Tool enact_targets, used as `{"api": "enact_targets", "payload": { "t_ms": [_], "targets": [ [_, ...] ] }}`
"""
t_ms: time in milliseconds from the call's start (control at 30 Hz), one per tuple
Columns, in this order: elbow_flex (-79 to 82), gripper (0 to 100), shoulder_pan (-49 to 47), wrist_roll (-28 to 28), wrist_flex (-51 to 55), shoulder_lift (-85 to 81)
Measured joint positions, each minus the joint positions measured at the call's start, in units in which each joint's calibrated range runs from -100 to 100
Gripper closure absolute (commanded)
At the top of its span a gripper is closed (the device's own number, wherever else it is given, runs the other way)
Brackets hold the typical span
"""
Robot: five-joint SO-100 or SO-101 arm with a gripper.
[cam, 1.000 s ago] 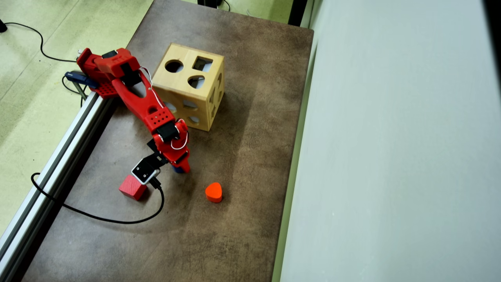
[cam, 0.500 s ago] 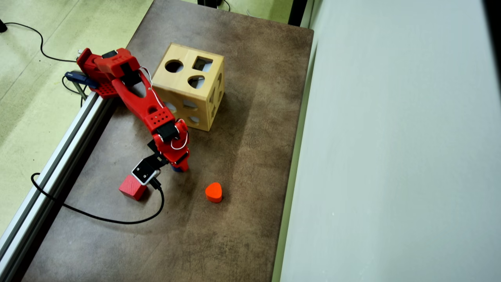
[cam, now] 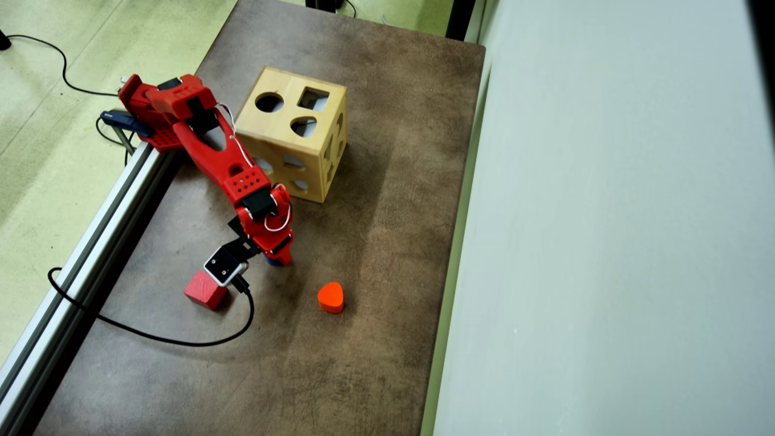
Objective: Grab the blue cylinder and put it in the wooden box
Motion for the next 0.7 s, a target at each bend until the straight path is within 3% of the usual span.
{"api": "enact_targets", "payload": {
  "t_ms": [700],
  "targets": [
    [0.1,92,0.0,0.0,2.7,-1.3]
  ]
}}
